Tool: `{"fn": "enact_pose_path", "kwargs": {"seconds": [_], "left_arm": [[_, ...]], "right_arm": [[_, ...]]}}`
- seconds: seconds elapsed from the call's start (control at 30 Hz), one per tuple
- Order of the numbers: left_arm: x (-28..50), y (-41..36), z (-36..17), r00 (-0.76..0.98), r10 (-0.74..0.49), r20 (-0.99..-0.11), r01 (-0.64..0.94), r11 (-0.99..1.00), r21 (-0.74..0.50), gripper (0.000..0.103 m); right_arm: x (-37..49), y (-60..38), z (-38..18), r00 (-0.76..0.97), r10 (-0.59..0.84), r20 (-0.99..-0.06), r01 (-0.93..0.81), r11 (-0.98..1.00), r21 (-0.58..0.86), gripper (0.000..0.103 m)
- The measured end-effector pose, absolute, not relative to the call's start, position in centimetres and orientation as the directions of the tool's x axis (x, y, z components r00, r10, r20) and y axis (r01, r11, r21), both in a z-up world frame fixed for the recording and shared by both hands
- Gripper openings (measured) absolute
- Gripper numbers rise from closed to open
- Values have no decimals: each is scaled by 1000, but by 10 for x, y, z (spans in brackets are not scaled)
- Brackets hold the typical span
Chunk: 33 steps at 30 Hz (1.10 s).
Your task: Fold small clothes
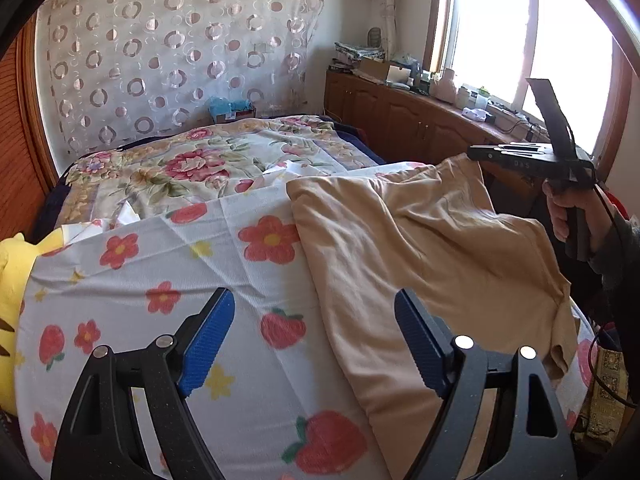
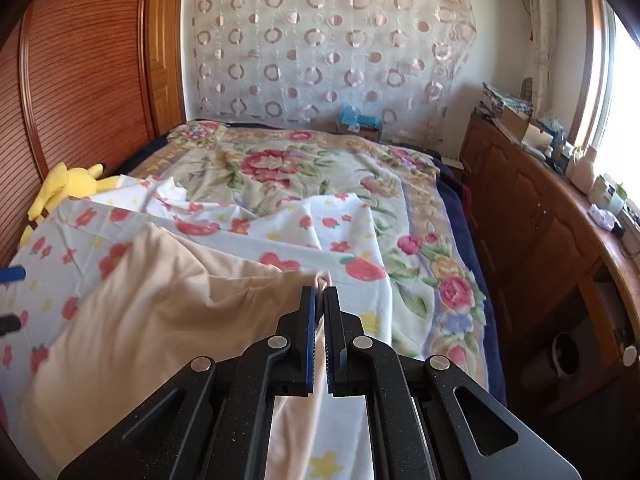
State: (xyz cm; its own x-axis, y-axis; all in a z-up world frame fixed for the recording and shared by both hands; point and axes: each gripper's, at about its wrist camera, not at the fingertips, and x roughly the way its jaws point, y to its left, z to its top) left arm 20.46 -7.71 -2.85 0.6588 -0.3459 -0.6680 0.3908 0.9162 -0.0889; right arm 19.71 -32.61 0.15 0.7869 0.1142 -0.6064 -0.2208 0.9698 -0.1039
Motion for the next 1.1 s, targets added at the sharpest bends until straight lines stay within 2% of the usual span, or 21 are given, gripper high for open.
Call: {"fn": "enact_pose_path", "kwargs": {"seconds": [0.13, 0.23, 0.37, 0.47, 0.53, 0.6, 0.7, 0.87, 0.9, 0.93, 0.97, 1.03, 1.07, 1.1], "left_arm": [[243, -93, -32, 637, -341, -691, 407, 910, -73, 83], [269, -104, -36, 599, -377, -706, 438, 893, -104, 83], [293, -116, -39, 583, -390, -713, 458, 882, -109, 69], [306, -121, -43, 572, -398, -717, 475, 874, -106, 53], [315, -123, -46, 563, -405, -720, 483, 869, -111, 47], [321, -125, -49, 558, -405, -724, 479, 870, -117, 45], [332, -126, -52, 563, -384, -731, 455, 883, -114, 45], [347, -131, -59, 549, -392, -739, 454, 881, -130, 45], [348, -132, -60, 544, -395, -740, 456, 880, -134, 42], [348, -132, -62, 541, -397, -741, 459, 878, -136, 37], [348, -132, -64, 539, -398, -742, 463, 876, -134, 25], [344, -131, -63, 553, -395, -733, 465, 877, -122, 15], [343, -129, -62, 561, -400, -725, 465, 877, -123, 10], [343, -126, -59, 574, -405, -712, 459, 879, -130, 9]], "right_arm": [[218, -328, -7, 769, 131, -626, -220, 973, -68, 4], [231, -338, -3, 750, 156, -643, -236, 971, -40, 4], [235, -347, 3, 740, 190, -646, -246, 969, 4, 4], [235, -351, 1, 740, 203, -641, -250, 968, 18, 26], [236, -351, -6, 733, 215, -646, -257, 966, 30, 40], [238, -351, -10, 722, 222, -655, -265, 964, 33, 46], [247, -353, -20, 703, 219, -676, -257, 965, 46, 46], [256, -361, -29, 661, 266, -701, -272, 956, 107, 46], [256, -361, -28, 660, 280, -697, -286, 952, 112, 45], [256, -361, -27, 660, 286, -695, -294, 949, 111, 34], [256, -360, -26, 659, 295, -692, -306, 946, 111, 28], [254, -359, -21, 673, 293, -679, -325, 942, 84, 5], [251, -359, -16, 689, 288, -665, -330, 942, 65, 5], [248, -360, -9, 708, 292, -643, -336, 940, 56, 4]]}}
